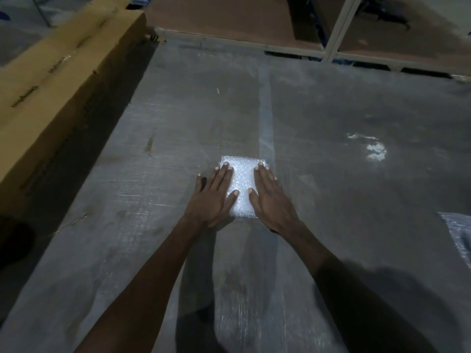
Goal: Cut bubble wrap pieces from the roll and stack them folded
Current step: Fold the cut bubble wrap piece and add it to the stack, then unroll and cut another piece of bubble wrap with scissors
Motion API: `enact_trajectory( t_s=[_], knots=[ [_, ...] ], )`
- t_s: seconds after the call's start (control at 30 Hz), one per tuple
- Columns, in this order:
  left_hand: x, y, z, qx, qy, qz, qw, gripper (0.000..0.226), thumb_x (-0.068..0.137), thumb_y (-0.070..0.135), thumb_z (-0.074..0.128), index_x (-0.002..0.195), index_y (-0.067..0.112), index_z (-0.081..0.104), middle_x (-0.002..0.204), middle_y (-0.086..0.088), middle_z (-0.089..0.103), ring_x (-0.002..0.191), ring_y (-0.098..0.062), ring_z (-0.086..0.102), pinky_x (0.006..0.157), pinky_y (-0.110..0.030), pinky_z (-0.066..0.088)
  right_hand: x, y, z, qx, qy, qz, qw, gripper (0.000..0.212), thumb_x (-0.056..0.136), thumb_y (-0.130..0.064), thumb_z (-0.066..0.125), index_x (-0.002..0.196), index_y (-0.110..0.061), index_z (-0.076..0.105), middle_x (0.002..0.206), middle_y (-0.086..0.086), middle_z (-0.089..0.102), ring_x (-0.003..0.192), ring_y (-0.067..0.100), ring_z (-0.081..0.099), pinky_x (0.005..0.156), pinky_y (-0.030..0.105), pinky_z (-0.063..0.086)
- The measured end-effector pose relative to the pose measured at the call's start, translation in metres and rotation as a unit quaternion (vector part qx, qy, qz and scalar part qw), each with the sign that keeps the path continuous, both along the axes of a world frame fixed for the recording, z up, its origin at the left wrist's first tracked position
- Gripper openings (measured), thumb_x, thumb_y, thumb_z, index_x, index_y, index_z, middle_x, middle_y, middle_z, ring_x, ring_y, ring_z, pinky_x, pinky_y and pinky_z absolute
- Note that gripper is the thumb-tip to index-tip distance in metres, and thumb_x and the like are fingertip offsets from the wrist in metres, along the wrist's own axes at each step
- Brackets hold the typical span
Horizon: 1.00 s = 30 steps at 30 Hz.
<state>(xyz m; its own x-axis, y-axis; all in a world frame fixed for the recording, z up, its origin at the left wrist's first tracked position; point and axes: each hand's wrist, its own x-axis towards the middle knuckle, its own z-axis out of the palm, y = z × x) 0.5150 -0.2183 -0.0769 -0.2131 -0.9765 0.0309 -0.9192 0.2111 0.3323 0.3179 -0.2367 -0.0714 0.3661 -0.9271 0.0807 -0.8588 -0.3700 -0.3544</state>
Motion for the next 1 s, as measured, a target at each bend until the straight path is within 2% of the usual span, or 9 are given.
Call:
enact_trajectory(
  t_s=[0.1,0.2,0.3,0.47,0.57,0.73,0.8,1.0],
  knots=[
    [0.001,-0.002,0.008,0.02,-0.024,-0.007,0.999,0.082,0.091,0.063,-0.003,0.16,0.019,0.002,0.168,0.001,-0.003,0.154,-0.019,-0.004,0.12,-0.054,-0.004,-0.001,0.001,0.005,0.007,0.009,0.0,1.0,0.066,0.107,-0.043,0.027,0.162,-0.007,0.017,0.17,0.011,0.011,0.158,0.023,0.009,0.127,0.042,0.012],
    [-0.001,0.0,0.025,0.018,-0.052,0.002,0.998,0.085,0.09,0.063,-0.005,0.16,0.016,0.001,0.168,-0.001,-0.003,0.154,-0.021,-0.006,0.119,-0.055,-0.008,-0.005,0.004,0.02,0.014,0.012,0.006,1.0,0.066,0.109,-0.046,0.027,0.163,-0.01,0.012,0.171,0.008,0.007,0.158,0.02,0.005,0.128,0.044,0.012],
    [-0.008,0.014,0.047,-0.023,-0.045,0.021,0.999,0.084,0.091,0.061,-0.005,0.16,0.014,0.005,0.168,-0.004,0.001,0.154,-0.022,-0.004,0.12,-0.056,-0.005,-0.015,0.015,0.04,0.002,-0.008,0.002,1.0,0.072,0.106,-0.056,0.021,0.163,-0.013,0.012,0.172,0.004,0.006,0.158,0.019,0.006,0.126,0.042,0.012],
    [-0.035,0.059,0.061,-0.084,-0.007,0.012,0.996,0.075,0.098,0.055,0.006,0.159,0.012,0.015,0.167,-0.003,0.007,0.154,-0.019,-0.003,0.12,-0.055,-0.002,-0.051,0.06,0.062,0.003,-0.014,-0.015,1.0,0.07,0.107,-0.052,0.028,0.163,-0.012,0.015,0.171,0.008,0.013,0.157,0.022,0.011,0.127,0.042,0.013],
    [-0.064,0.097,0.054,-0.101,0.026,0.004,0.995,0.067,0.102,0.048,0.015,0.158,0.012,0.019,0.167,-0.002,0.009,0.152,-0.014,-0.007,0.12,-0.049,-0.005,-0.09,0.099,0.063,0.016,-0.02,-0.034,0.999,0.074,0.104,-0.058,0.023,0.162,-0.012,0.018,0.17,0.007,0.015,0.157,0.021,0.014,0.126,0.046,0.02],
    [-0.134,0.16,0.039,-0.04,0.075,-0.014,0.996,0.075,0.098,0.057,0.005,0.16,0.014,0.013,0.167,0.0,0.001,0.151,-0.011,-0.014,0.119,-0.043,-0.012,-0.178,0.169,0.057,0.027,-0.046,-0.07,0.996,0.07,0.106,-0.055,0.033,0.162,-0.013,0.022,0.169,0.004,0.019,0.156,0.018,0.016,0.125,0.045,0.023],
    [-0.169,0.179,0.031,-0.026,0.069,-0.026,0.997,0.079,0.095,0.059,0.002,0.159,0.014,0.013,0.167,-0.002,0.002,0.148,-0.01,-0.015,0.118,-0.04,-0.014,-0.221,0.193,0.053,0.027,-0.051,-0.085,0.995,0.07,0.105,-0.055,0.035,0.161,-0.013,0.025,0.169,0.004,0.021,0.156,0.018,0.017,0.124,0.045,0.025],
    [-0.293,0.219,0.018,-0.016,0.054,-0.027,0.998,0.082,0.092,0.06,0.0,0.159,0.014,0.016,0.168,-0.003,0.006,0.154,-0.018,-0.003,0.121,-0.043,-0.009,-0.349,0.238,0.045,0.011,-0.063,-0.107,0.992,0.063,0.106,-0.044,0.046,0.157,-0.009,0.036,0.165,0.009,0.032,0.154,0.022,0.025,0.123,0.038,0.025]
  ],
)
